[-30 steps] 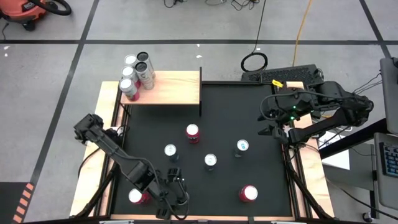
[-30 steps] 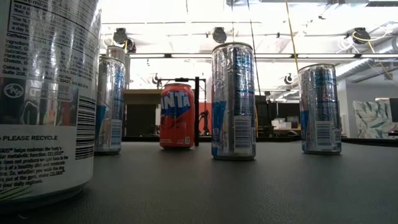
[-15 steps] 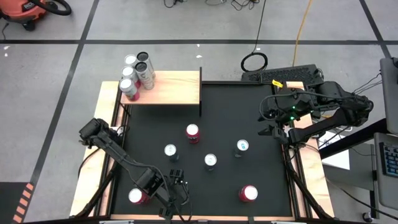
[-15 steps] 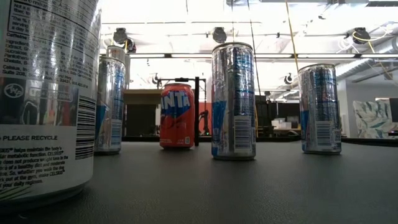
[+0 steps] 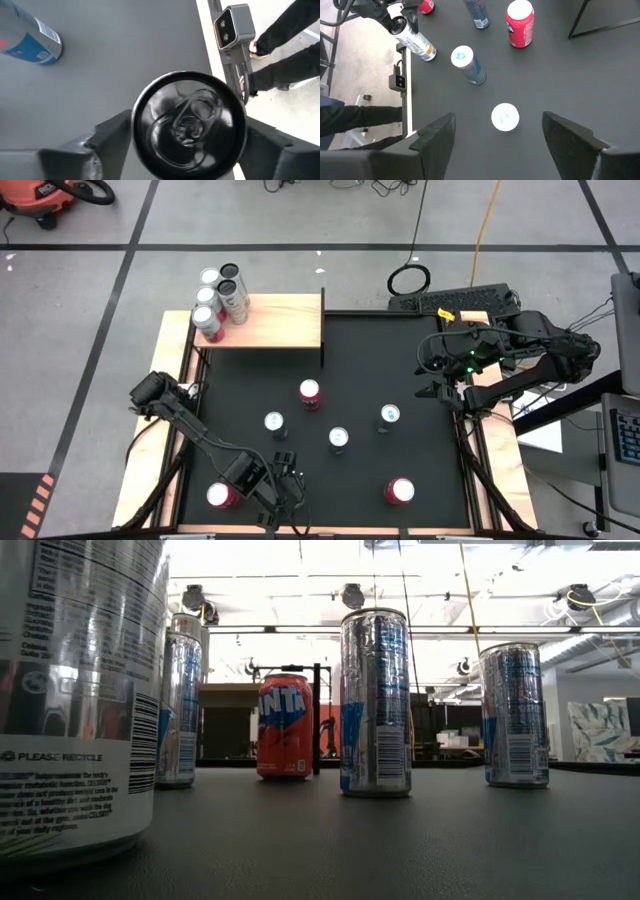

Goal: Place canned beverage on shelf
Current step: Put the white yellow soda can on the shelf aligned with the other white yellow soda cans

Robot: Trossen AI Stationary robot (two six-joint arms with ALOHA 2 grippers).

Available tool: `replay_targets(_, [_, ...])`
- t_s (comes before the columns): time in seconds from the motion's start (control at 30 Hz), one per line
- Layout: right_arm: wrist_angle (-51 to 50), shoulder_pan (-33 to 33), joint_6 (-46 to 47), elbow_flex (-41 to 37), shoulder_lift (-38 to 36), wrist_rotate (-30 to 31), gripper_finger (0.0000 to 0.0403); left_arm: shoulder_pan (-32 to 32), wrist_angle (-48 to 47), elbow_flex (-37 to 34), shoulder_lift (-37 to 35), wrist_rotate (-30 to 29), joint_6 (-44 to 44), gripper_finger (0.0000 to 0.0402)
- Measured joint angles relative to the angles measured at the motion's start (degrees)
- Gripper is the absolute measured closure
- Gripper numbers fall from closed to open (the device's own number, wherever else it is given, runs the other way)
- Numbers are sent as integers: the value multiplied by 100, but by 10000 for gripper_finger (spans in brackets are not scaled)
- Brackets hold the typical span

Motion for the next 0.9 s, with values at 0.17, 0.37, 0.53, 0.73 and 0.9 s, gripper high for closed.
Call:
replay_targets(0.17, [0, 0, -18, 3, 0, 4, 126, 6, 12, 1, -2, -5, -73, 165])
replay_targets(0.37, [0, 0, 76, 3, 0, 28, 126, 7, -15, 2, -38, -21, -254, 167])
replay_targets(0.53, [81, 0, 175, 3, 0, 30, 126, 84, -458, 361, -112, -37, -264, 166])
replay_targets(0.73, [566, -1, 281, 3, 0, 194, 126, 343, -1098, 1308, -131, -196, -264, 164])
replay_targets(0.9, [1066, -2, 257, 3, 14, 321, 126, 613, -1272, 2152, -131, -375, -260, 162])
